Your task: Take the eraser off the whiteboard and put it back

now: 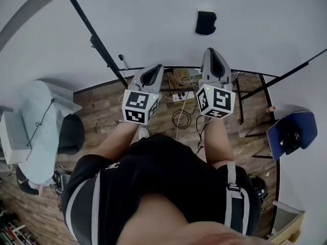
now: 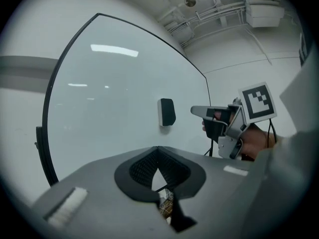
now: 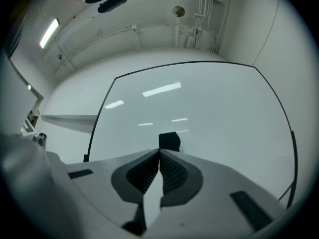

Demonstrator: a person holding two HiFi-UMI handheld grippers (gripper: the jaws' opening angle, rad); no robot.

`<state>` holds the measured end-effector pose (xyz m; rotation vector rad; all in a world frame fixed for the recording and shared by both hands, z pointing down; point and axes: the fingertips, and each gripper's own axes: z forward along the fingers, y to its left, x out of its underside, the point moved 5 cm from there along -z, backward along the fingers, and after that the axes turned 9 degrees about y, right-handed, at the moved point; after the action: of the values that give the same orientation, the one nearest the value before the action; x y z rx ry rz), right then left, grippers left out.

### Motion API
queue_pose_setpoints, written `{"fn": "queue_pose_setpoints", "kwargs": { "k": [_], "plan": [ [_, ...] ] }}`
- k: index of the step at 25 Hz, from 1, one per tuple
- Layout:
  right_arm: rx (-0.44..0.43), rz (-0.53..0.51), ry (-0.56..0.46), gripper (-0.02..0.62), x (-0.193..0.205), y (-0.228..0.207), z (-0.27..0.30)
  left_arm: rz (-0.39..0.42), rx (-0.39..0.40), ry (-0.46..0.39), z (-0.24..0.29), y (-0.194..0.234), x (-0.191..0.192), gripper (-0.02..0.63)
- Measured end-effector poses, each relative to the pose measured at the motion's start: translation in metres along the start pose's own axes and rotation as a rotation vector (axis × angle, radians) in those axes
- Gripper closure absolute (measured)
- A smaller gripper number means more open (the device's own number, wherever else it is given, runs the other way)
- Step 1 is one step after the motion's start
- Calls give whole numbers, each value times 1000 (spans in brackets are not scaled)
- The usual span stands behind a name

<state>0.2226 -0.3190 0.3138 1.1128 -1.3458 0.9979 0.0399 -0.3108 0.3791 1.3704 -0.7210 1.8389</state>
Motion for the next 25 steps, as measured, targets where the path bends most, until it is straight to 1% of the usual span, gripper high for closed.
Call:
{"fn": "queue_pose_setpoints", "kwargs": {
  "k": [4, 5, 6, 7, 13, 17, 25],
  "plan": [
    [11, -10, -1, 584, -10, -3, 24, -32, -7, -3, 1, 18, 2, 597],
    [15, -7, 4, 517, -11, -4, 31, -35, -10, -5, 2, 22, 2, 597],
    [17, -6, 11, 427, -12, -4, 39, -37, -12, -5, 3, 26, 2, 597],
    [19, -6, 20, 384, -13, -5, 45, -41, -14, -6, 4, 30, 2, 597],
    [57, -3, 39, 368, -28, -12, 71, -65, -18, -26, 3, 44, 1, 597],
    [72, -23, 105, 333, -30, -11, 91, -77, -29, -44, -1, 57, -1, 597],
    [125, -46, 191, 327, -20, -12, 119, -83, -44, -57, -9, 73, -1, 597]
  ]
}}
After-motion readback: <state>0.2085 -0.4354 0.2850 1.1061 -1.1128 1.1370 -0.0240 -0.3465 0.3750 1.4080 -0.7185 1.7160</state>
